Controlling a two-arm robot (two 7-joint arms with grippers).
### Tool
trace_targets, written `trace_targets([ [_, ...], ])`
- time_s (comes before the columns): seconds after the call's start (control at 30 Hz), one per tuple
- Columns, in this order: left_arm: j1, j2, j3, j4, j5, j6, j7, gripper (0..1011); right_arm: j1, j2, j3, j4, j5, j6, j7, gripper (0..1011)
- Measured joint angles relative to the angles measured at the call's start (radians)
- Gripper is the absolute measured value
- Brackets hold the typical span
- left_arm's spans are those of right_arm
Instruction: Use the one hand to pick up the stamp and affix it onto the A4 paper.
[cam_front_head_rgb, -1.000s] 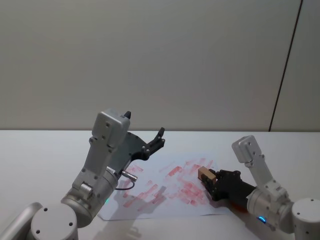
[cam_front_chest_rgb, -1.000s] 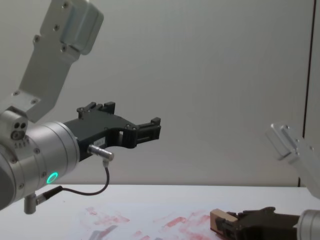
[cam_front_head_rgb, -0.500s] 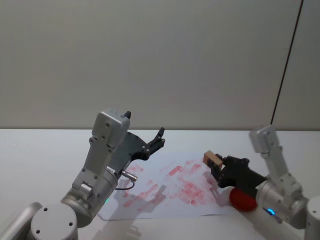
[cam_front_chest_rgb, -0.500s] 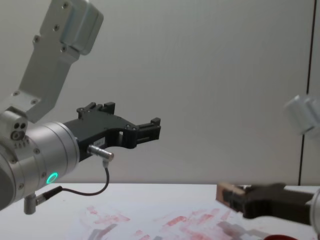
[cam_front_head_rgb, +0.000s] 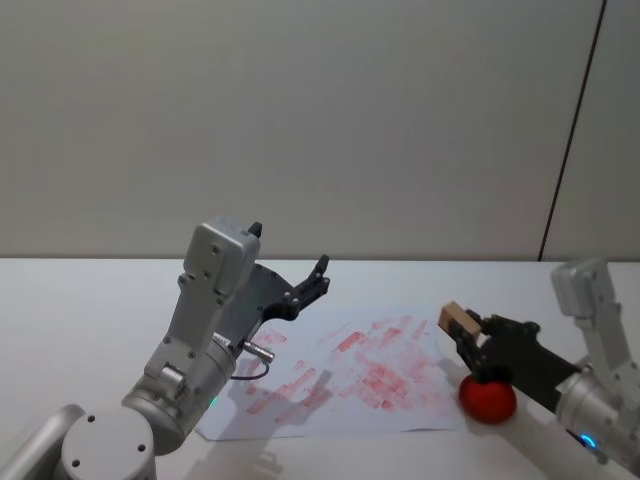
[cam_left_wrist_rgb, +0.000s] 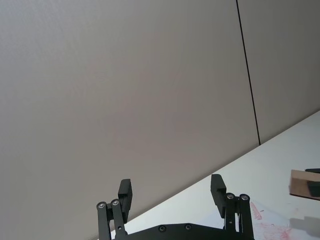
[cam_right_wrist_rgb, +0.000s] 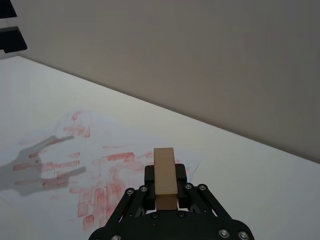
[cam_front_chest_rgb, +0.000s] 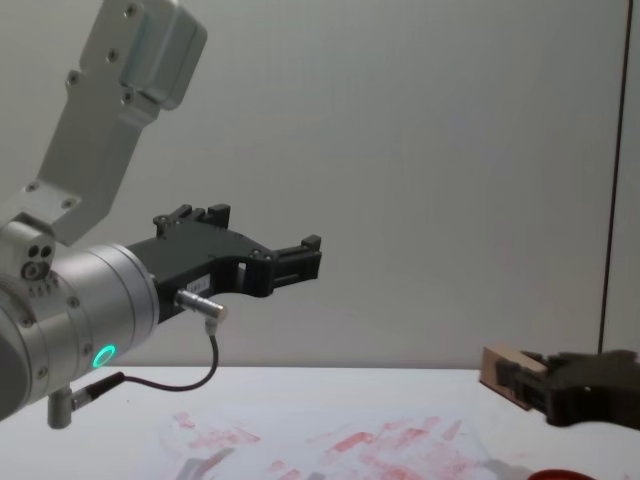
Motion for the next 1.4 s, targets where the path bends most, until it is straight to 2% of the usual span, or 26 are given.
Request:
trace_targets([
  [0.33, 0.000, 0.000, 0.000, 0.000, 0.000, 0.000, 0.000, 1003, -0.067, 0.052, 0.015, -0.061, 0.002, 0.019, 0.002, 216],
  [0.53, 0.000, 0.000, 0.000, 0.000, 0.000, 0.000, 0.000, 1002, -0.091, 0.072, 0.019, -0.075, -0.006, 0.026, 0.006, 216],
  [0.9, 0.000, 0.000, 0.000, 0.000, 0.000, 0.000, 0.000, 1003, -0.110, 0.087, 0.020, -0.076, -0.023, 0.038, 0.011, 216],
  [1.4, 0.000, 0.000, 0.000, 0.000, 0.000, 0.000, 0.000, 1003, -0.102, 0.088, 0.016, -0.035, -0.045, 0.047, 0.014, 216],
])
